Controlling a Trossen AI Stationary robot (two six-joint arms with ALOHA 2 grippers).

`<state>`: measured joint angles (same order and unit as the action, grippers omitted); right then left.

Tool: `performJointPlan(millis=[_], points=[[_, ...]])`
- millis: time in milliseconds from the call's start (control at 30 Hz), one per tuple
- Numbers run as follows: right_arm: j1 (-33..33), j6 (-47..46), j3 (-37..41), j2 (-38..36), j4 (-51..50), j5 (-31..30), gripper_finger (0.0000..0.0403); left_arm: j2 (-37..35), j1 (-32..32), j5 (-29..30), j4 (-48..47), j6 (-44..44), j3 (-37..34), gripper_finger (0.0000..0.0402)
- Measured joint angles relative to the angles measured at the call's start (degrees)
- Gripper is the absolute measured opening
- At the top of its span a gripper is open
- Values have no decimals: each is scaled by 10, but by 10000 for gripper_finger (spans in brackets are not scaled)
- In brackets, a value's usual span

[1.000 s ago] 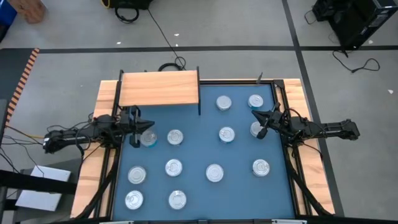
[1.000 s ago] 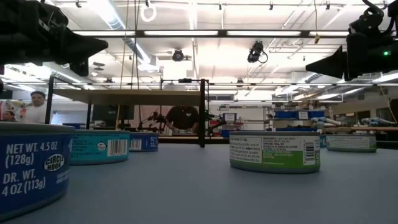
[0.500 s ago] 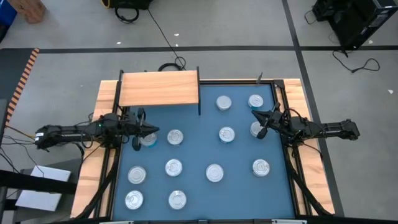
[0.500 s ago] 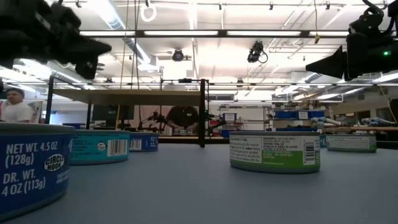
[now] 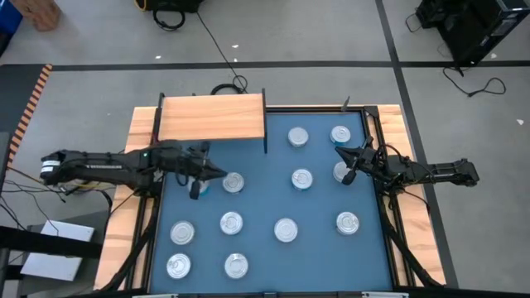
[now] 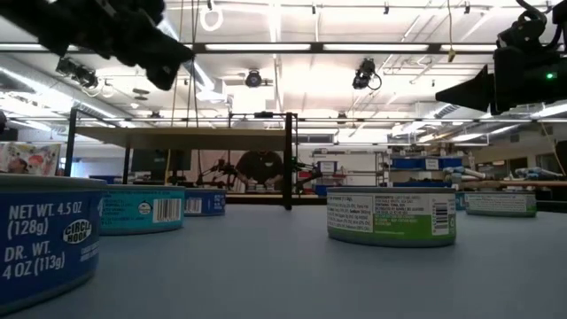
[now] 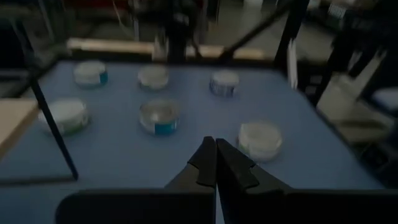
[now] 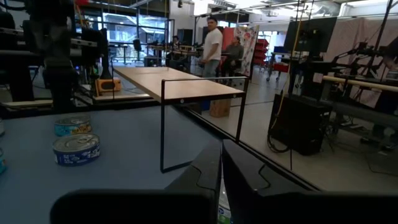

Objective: Stack canned seafood by type on shelf
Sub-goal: Put the blue tuna can on the shelf

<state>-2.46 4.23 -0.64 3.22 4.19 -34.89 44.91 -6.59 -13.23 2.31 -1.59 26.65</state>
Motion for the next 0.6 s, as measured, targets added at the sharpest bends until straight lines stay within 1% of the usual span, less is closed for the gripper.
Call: performJointPlan(millis=[100, 233, 400, 600], points=[[0, 0, 0, 0, 0, 0, 27, 41, 0, 1, -60, 22, 39, 3], [0, 0, 0, 0, 0, 0, 27, 83, 4, 1, -116, 45, 74, 3], [0, 0, 0, 0, 0, 0, 27, 134, 47, 6, -177, 93, 107, 3], [0, 0, 0, 0, 1, 0, 27, 198, 121, 97, -210, 128, 143, 3]])
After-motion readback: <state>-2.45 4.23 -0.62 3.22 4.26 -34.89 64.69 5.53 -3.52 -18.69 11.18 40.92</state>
